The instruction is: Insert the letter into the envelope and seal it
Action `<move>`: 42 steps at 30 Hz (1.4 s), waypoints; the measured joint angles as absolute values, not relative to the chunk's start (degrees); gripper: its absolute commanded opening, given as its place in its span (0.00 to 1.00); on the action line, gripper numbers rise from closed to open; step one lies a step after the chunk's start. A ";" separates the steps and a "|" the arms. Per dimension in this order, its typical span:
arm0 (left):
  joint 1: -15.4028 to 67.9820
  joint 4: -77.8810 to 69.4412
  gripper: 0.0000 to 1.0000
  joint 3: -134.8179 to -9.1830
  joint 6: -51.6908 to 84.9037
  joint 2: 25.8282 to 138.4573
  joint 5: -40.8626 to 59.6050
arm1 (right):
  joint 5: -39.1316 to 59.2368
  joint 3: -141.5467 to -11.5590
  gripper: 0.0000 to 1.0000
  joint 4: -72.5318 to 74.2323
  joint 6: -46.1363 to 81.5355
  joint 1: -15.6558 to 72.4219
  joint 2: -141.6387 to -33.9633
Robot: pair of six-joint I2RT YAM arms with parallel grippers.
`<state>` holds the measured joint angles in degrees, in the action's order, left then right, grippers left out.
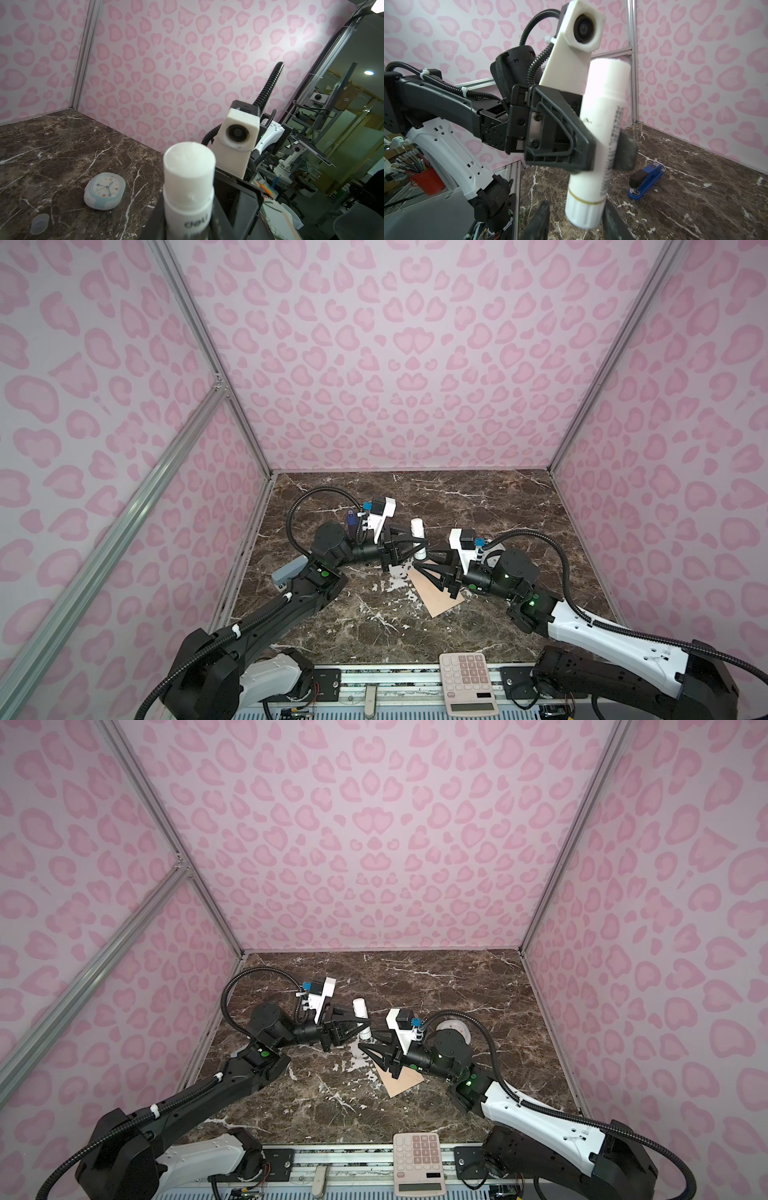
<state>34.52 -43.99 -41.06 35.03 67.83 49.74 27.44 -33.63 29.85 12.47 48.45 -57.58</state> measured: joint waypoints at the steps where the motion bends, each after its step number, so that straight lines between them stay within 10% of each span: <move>1: 34.52 -44.62 0.04 -41.06 35.59 68.01 50.02 | 27.66 -33.65 0.41 30.24 12.49 48.40 -57.80; 27: 34.87 -46.24 0.04 -41.39 35.66 68.77 50.92 | 26.00 -35.33 0.18 31.29 14.28 48.77 -59.35; 42: 40.73 -36.58 0.04 -43.16 26.26 66.78 33.32 | -5.28 -37.78 0.15 26.94 3.73 59.40 -60.36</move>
